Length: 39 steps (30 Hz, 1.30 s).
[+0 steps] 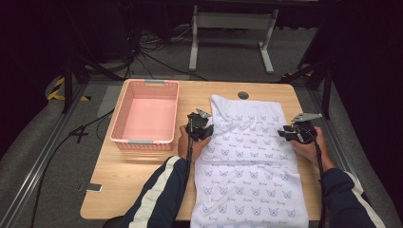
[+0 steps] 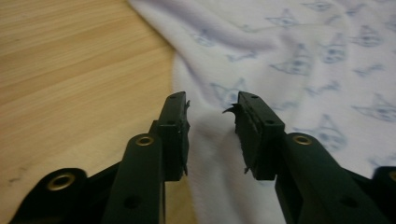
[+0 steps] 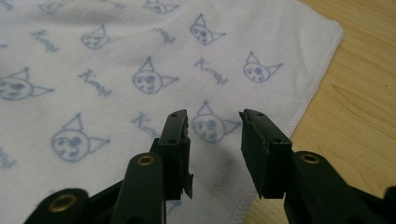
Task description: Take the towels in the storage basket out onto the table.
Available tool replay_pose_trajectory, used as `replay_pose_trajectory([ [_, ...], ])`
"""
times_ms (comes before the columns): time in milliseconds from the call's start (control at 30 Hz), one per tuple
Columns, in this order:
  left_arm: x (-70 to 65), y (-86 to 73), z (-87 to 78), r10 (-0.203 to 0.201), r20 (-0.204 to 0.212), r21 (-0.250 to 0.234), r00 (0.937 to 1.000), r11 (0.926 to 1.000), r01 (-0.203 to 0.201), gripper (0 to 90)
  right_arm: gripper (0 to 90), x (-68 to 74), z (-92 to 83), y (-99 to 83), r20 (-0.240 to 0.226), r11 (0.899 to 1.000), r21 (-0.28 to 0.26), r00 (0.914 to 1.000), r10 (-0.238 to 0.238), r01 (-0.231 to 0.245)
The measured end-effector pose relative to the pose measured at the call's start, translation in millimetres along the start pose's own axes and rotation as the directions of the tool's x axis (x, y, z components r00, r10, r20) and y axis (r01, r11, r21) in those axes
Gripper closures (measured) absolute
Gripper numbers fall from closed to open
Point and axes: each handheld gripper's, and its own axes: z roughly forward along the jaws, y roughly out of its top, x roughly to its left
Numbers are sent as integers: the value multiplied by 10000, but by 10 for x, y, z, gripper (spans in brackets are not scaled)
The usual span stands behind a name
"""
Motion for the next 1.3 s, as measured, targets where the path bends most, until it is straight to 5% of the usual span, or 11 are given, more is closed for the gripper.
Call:
replay_pose_trajectory([
  [167,87,6,157,124,-433,507,9990,9987,-102,673,611,-7,73,-33,314,9993,376,9995,-74,62],
  [333,97,5,157,-54,-79,449,10000,9990,58,597,612,-34,34,-78,418,9990,369,9988,242,-258],
  [467,83,4,184,227,80,513,9997,9984,-231,587,612,-24,32,-78,507,9991,394,9986,149,-169],
  [667,51,13,180,355,-691,557,9970,9979,-317,728,610,-28,13,-78,754,9980,601,9971,141,-187],
  [800,76,-16,150,-112,-1038,495,9945,9986,164,817,598,-111,-61,-135,1022,9918,866,9911,850,-940],
  [933,74,-47,125,-342,-806,420,9962,9984,377,843,567,-150,-138,-198,1285,9880,1021,9864,1027,-1162],
  [1033,107,-35,134,-262,-543,381,9982,9989,283,714,546,-215,-157,-239,918,9891,714,9883,1220,-1287],
  [1133,156,18,168,-350,-252,165,9991,9992,354,622,560,-238,-160,-224,1280,9911,491,9849,1169,-1241],
  [1233,156,138,258,-129,52,227,9999,9997,128,547,573,-335,-189,-112,1257,9886,-158,9806,1507,-1499],
  [1300,110,222,339,455,-178,439,9988,9980,-447,483,554,-433,-175,-40,1165,9825,-686,9767,1803,-1732],
])
